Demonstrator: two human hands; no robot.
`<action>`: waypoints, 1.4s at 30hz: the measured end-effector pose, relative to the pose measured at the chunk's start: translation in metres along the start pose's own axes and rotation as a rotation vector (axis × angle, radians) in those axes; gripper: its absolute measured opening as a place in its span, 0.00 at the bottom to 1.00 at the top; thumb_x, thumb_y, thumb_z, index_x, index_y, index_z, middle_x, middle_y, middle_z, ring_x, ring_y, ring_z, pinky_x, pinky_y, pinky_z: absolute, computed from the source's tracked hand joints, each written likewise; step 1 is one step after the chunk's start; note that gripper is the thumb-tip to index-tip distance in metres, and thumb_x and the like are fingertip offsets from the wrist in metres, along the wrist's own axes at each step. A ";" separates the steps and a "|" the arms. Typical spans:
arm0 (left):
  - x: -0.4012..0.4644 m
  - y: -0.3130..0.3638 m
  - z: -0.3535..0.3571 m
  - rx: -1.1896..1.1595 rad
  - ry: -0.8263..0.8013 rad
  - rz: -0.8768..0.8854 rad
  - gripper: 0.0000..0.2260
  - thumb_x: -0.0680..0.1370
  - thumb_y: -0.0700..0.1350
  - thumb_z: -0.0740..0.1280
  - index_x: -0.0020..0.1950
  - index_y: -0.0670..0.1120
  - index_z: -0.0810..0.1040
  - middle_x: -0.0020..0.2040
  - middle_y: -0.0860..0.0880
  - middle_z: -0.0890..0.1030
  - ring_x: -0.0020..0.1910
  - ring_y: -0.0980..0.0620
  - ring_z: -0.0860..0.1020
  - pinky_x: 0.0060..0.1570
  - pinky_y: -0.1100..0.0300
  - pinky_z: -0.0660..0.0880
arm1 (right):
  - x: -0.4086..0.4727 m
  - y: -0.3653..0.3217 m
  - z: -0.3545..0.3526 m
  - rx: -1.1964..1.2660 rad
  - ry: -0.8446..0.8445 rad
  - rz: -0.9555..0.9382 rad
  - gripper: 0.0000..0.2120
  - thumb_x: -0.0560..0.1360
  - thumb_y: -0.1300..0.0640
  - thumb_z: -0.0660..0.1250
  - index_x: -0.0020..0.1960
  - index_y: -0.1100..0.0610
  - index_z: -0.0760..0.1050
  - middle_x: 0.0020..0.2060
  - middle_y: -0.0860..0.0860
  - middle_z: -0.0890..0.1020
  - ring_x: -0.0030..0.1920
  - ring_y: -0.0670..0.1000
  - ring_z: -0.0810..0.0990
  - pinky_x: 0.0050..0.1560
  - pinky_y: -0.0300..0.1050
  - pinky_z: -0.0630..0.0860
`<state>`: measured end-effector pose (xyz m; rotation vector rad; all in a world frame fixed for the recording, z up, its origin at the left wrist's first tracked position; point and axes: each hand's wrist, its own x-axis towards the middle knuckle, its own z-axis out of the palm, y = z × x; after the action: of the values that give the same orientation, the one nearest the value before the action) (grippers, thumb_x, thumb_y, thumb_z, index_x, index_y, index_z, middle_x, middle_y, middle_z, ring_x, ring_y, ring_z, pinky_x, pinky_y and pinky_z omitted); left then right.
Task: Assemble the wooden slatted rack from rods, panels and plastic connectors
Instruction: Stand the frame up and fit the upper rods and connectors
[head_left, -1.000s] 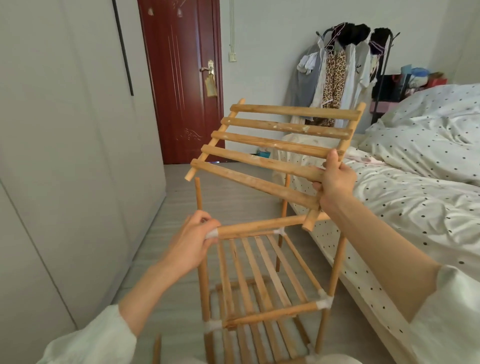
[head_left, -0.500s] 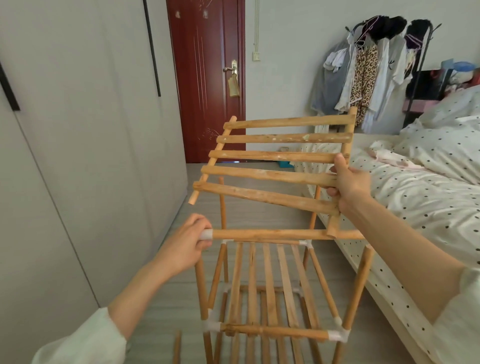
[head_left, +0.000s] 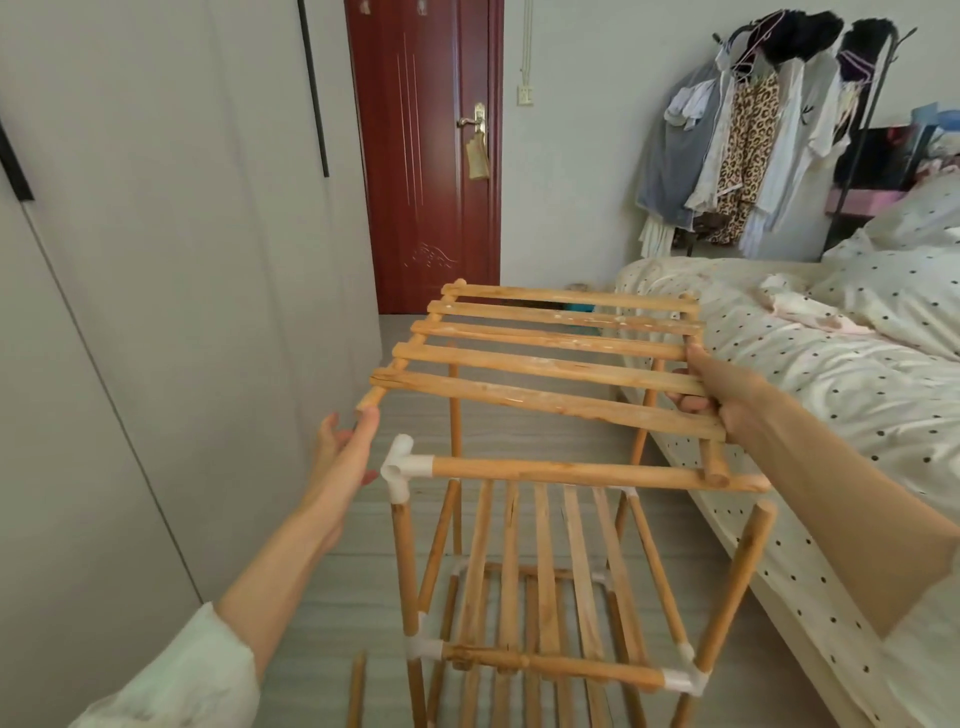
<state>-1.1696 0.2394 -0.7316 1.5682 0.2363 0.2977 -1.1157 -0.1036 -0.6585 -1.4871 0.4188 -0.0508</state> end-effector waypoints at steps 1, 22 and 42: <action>0.004 0.002 0.004 -0.003 -0.042 -0.032 0.24 0.80 0.55 0.58 0.73 0.47 0.60 0.62 0.49 0.70 0.61 0.49 0.72 0.56 0.54 0.72 | 0.001 0.000 0.000 -0.008 -0.011 0.002 0.19 0.79 0.42 0.57 0.39 0.56 0.68 0.26 0.55 0.75 0.13 0.43 0.65 0.13 0.32 0.61; 0.057 0.048 0.013 -0.016 -0.255 -0.093 0.11 0.82 0.47 0.56 0.51 0.44 0.75 0.43 0.46 0.79 0.38 0.51 0.77 0.38 0.60 0.74 | 0.032 -0.014 -0.009 0.041 -0.047 -0.146 0.21 0.77 0.39 0.59 0.46 0.57 0.74 0.28 0.54 0.74 0.16 0.43 0.65 0.16 0.32 0.63; 0.058 0.078 0.030 0.015 -0.257 -0.064 0.05 0.79 0.50 0.63 0.48 0.50 0.71 0.43 0.48 0.77 0.42 0.51 0.77 0.45 0.55 0.71 | 0.020 -0.030 0.006 -0.265 0.237 -0.698 0.17 0.81 0.46 0.54 0.51 0.60 0.71 0.40 0.51 0.73 0.42 0.49 0.70 0.40 0.43 0.67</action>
<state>-1.1077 0.2284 -0.6516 1.5929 0.0880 0.0429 -1.0885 -0.1064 -0.6341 -1.8379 0.0762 -0.7538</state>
